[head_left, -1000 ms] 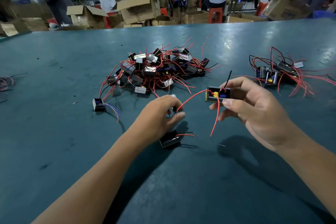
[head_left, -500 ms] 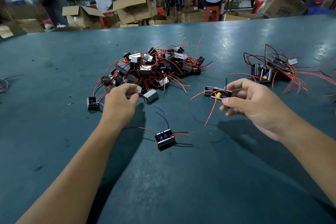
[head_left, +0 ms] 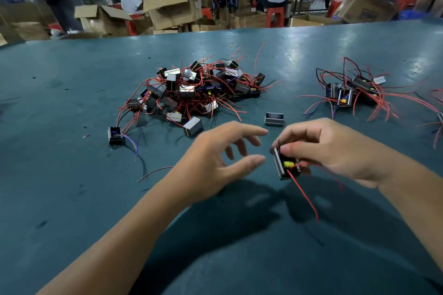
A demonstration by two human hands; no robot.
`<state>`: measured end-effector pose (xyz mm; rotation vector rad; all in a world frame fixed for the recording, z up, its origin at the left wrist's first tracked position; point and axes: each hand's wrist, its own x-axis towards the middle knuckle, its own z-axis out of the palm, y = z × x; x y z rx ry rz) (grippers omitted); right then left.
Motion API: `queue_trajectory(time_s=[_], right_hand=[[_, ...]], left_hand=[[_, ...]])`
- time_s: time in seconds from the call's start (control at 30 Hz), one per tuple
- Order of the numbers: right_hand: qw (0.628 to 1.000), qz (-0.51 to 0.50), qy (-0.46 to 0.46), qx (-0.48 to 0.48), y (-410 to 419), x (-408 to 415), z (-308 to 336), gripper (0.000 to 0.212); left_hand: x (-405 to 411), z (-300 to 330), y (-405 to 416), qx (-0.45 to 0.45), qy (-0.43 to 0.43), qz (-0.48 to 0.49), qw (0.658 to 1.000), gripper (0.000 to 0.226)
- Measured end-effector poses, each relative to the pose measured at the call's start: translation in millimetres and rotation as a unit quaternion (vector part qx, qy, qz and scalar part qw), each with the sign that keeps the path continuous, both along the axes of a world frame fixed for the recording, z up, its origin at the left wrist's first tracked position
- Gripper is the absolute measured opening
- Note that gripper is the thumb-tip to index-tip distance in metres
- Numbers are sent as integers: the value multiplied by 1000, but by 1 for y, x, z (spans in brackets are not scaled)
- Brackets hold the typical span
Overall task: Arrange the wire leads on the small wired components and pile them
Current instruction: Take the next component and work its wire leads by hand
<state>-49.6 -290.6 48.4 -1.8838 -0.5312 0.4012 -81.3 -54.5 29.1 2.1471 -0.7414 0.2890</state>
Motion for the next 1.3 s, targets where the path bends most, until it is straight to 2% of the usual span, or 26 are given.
queue_trajectory(time_s=[0.07, 0.17, 0.23, 0.33, 0.43, 0.5, 0.57, 0.63, 0.7, 0.8, 0.9, 1.0, 1.07, 1.23, 1.3], right_hand=[[995, 41, -34, -86, 2, -2, -1, 12], [982, 72, -50, -169, 4, -5, -2, 19], [970, 65, -78, -219, 4, -6, -3, 17], [931, -25, -205, -301, 2, -3, -2, 10], [931, -117, -244, -247, 1, -6, 3, 12], [949, -146, -205, -192, -1, -10, 7, 14], [969, -132, -123, -170, 1, -18, 8, 12], [974, -98, -76, -189, 5, -23, 4, 16], [973, -99, -81, -191, 11, -25, -1, 22], [982, -115, -84, -125, 15, -23, -7, 20], [989, -74, -86, -96, 18, -21, -11, 25], [991, -15, -84, -107, 23, -24, -14, 39], [984, 9, -106, -142, 23, -25, -15, 48], [972, 17, -157, -176, 26, -28, -15, 63], [968, 4, -171, -184, 28, -28, -16, 63]], left_hand=[[-3, -4, -10, 3, -4, -25, 1000, 31], [-5, -10, -19, -8, -19, -30, 999, 13], [-5, -15, -20, -25, 32, -9, 999, 13], [-2, -21, -19, -37, 120, 33, 991, 14], [1, -25, -19, -26, 141, 67, 987, 18], [2, -25, -18, -34, 154, 71, 985, 19], [2, -25, -17, -31, 162, 73, 984, 19], [1, -25, -17, -16, 168, 68, 983, 18], [2, -24, -15, -5, 172, 59, 983, 16], [2, -20, -11, 2, 193, 39, 980, 16], [1, -16, -6, 24, 184, 29, 982, 13], [3, -13, -1, 52, 165, 16, 985, 3], [4, -9, 4, 53, 151, 19, 987, 6], [4, 1, 11, 20, 104, 29, 994, 4], [2, 1, 8, 23, 106, 24, 994, 19]])
